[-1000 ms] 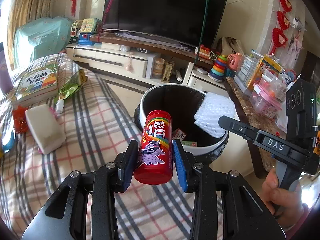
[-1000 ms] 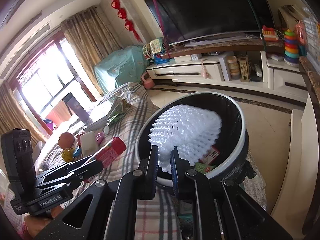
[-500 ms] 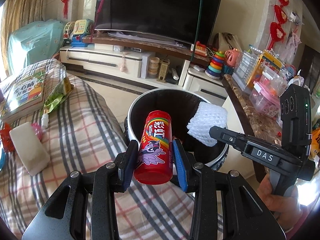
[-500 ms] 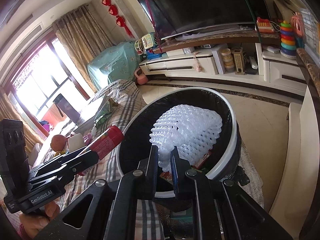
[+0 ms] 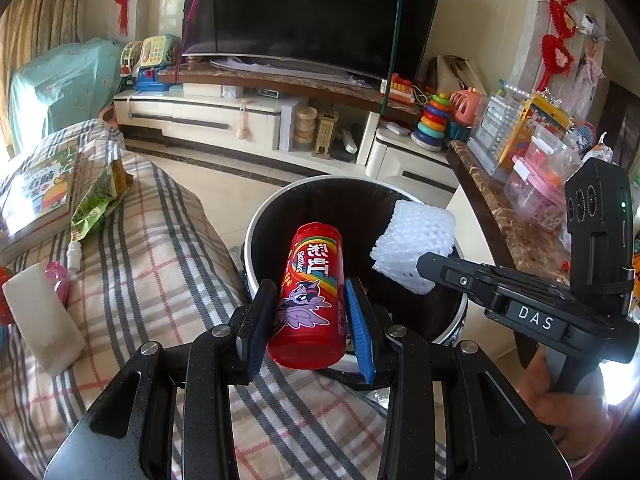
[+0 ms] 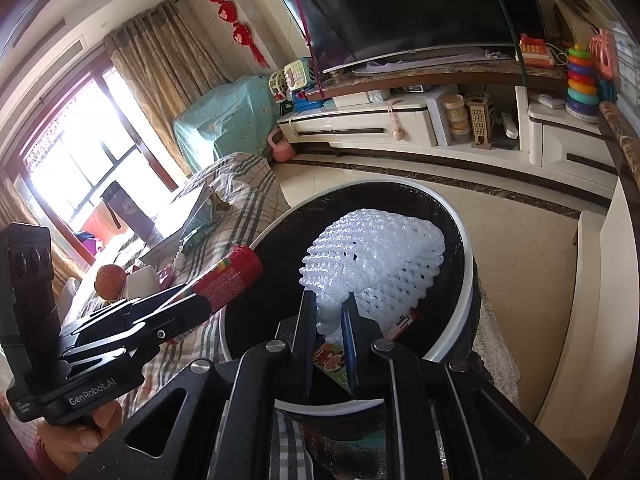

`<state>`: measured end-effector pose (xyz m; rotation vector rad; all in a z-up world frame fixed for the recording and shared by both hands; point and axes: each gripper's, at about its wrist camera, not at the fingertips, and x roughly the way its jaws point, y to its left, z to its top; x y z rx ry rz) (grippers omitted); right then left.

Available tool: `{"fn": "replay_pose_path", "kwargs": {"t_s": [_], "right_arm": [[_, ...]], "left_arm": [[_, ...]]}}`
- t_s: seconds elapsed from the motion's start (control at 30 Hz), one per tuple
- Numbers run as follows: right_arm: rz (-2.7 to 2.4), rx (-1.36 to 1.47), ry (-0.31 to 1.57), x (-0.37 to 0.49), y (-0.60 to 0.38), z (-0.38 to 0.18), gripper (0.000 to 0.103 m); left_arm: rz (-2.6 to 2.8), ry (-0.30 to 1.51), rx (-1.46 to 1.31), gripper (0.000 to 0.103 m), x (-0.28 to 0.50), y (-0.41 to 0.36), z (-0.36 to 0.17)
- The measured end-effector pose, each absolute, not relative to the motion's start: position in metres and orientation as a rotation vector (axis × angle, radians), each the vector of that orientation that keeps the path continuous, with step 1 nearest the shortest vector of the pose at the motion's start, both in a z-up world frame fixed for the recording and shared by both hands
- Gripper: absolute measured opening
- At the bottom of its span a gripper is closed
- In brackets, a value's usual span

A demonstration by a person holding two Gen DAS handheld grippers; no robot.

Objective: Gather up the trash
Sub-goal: 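Open both grippers to drop the tube and net into the bin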

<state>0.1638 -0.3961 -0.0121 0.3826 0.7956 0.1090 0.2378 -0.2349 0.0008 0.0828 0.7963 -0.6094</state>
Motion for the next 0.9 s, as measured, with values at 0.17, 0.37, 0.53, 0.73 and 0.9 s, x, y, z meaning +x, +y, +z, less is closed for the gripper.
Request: {"fn": "replay_pose_path", "kwargs": {"t_s": [0.17, 0.37, 0.53, 0.73, 0.9], "right_arm": [[0.108, 0.369, 0.809, 0.168, -0.396, -0.015, 0.013], [0.102, 0.361, 0.817, 0.172, -0.398, -0.016, 0.013], [0.096, 0.369, 0.831, 0.175, -0.402, -0.019, 0.018], [0.098, 0.392, 0.825, 0.174, -0.406, -0.018, 0.045], [0.107, 0.398, 0.814, 0.170, -0.400, -0.013, 0.046]], "left_arm": [[-0.612, 0.798, 0.093, 0.030, 0.240, -0.240, -0.001], [-0.614, 0.802, 0.103, 0.030, 0.244, -0.245, -0.003], [-0.613, 0.811, 0.101, 0.030, 0.247, -0.246, -0.003], [-0.579, 0.786, 0.064, 0.055, 0.242, -0.235, 0.003], [-0.550, 0.782, 0.030, 0.055, 0.238, -0.216, 0.006]]}}
